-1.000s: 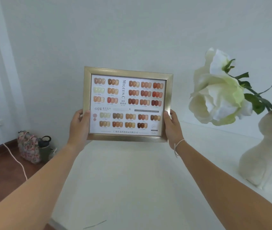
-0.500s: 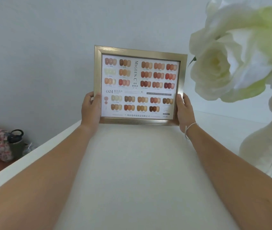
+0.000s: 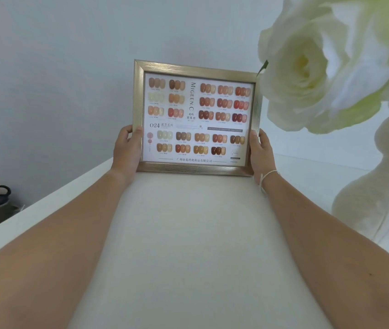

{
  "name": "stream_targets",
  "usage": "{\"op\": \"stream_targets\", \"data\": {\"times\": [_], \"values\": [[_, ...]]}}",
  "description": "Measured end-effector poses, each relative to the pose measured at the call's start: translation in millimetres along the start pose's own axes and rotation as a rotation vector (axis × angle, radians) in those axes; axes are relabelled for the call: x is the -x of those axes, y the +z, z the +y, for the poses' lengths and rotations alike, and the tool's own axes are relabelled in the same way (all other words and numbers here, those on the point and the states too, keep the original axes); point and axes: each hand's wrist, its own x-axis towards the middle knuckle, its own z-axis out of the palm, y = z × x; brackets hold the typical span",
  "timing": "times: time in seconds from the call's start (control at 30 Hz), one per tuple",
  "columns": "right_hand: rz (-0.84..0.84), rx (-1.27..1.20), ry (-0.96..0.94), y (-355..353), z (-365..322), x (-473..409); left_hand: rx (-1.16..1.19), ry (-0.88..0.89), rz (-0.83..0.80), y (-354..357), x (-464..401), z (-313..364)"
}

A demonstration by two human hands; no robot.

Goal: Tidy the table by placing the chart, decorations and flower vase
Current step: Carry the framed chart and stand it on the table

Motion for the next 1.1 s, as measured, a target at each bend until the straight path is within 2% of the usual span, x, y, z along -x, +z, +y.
{"op": "stream_targets", "data": {"times": [0.67,0.87,1.1], "values": [[0.042,0.04,0.039,-13.3,14.6,-0.6,-0.018,-0.018,-0.041,-1.9,1.9,-3.3],[0.181,0.107,0.02,-15.8,16.4,3.8,-0.065,-0.034,-0.008,-2.6,5.6,-4.6],[0.32,0.146,0.0,-28.4,6.1,32.3,-0.129,-0.036,0.113,-14.2,24.8,1.4]]}}
